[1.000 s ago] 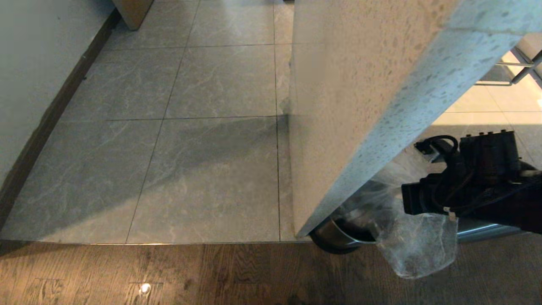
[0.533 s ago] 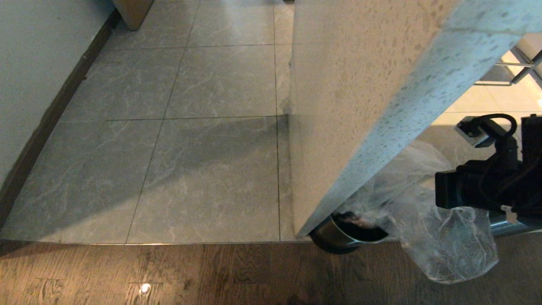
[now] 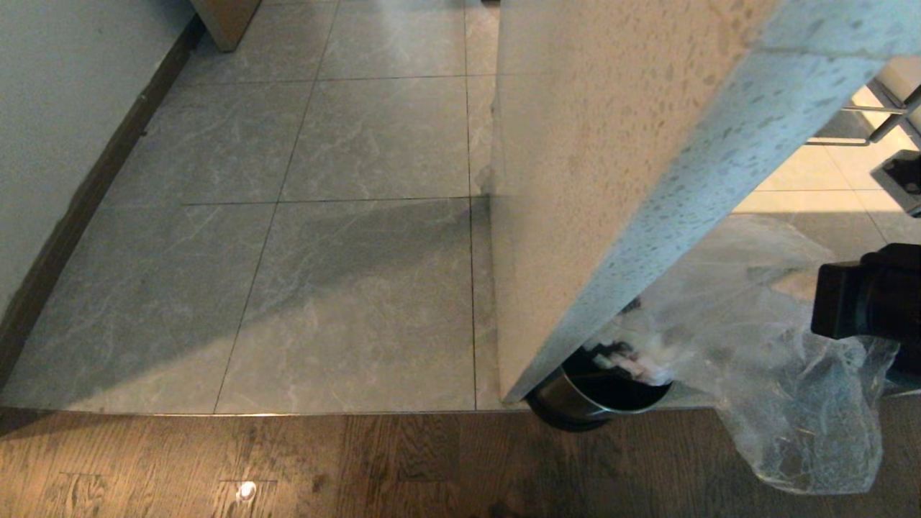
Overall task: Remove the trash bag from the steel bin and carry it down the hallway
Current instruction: Pick up the trash bag, then put the trash bag at the door
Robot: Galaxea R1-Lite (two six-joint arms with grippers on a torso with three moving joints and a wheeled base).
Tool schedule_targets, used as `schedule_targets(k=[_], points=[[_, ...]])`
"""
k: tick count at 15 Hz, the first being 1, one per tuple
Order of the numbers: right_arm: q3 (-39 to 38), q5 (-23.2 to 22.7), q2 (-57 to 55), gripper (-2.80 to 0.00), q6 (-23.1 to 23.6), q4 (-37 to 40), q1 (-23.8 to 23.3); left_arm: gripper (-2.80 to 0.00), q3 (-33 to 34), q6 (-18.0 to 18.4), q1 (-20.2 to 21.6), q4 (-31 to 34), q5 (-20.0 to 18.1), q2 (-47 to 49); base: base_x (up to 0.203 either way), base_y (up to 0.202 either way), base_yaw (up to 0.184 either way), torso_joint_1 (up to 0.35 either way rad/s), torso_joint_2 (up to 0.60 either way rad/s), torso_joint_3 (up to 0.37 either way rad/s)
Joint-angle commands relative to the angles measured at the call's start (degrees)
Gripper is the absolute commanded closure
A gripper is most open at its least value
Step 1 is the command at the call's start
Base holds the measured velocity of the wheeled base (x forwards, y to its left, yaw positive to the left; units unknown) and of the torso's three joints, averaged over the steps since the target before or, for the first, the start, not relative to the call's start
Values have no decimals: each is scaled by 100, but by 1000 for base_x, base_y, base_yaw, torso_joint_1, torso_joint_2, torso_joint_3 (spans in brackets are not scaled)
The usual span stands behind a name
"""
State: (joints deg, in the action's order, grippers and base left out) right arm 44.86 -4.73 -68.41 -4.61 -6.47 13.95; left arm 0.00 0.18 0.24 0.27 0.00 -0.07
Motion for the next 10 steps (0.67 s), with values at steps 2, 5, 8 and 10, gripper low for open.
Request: schedule_targets(k=[2,5,8,10], points=[[-129,-10,821,0,-30,368,3,0,18,-1,2,0,0,7,0,0,0,0,0,0],[-340,-3,1414,0,-56,589,3,0,9,-1,2,0,0,7,0,0,0,0,0,0],[-559,-5,2036,0,-47,997,-24,0,16,-1,2,0,0,7,0,0,0,0,0,0],[-587,-13,2431,0,-14,1283,-229,0,9,8,2,0,0,7,0,0,0,0,0,0]])
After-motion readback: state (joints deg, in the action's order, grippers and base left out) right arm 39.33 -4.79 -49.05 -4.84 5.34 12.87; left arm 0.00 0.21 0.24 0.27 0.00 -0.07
